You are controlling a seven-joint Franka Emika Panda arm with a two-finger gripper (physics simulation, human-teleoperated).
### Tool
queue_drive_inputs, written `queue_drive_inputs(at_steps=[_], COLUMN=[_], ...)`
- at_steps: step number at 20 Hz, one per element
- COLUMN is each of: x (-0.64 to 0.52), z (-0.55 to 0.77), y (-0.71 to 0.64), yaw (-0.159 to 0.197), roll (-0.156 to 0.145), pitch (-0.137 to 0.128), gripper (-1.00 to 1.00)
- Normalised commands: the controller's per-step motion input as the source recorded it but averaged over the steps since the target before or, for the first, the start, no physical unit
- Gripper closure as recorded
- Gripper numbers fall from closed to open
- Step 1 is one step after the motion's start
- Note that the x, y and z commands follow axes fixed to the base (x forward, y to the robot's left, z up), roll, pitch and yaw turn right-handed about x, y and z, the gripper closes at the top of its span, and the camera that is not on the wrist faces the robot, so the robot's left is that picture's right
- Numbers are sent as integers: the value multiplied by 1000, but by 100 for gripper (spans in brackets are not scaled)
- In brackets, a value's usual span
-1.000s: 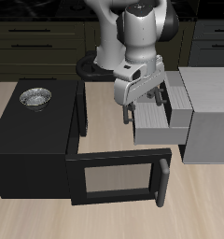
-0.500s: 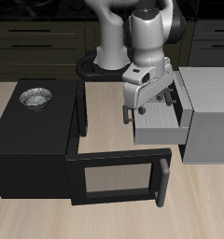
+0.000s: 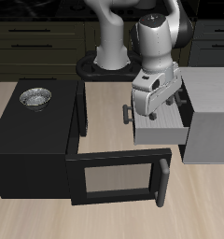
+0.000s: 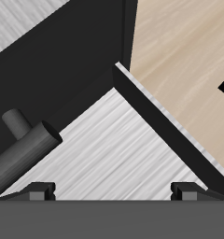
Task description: Close the top and middle drawer of the white cabinet and close the microwave
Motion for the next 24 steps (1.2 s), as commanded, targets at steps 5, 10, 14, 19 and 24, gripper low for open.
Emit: queue_drive_inputs(at_steps=[5, 10, 14, 19, 24], x=[-75, -24, -63, -2, -28], z=[-95, 12, 27, 99, 93], y=[440, 180, -88, -334, -414], yaw=[21, 2, 17, 3, -9], roll=[65, 28, -6, -38, -68], pitch=[-5, 1, 4, 5, -4], gripper=[-100, -100, -100, -100, -100])
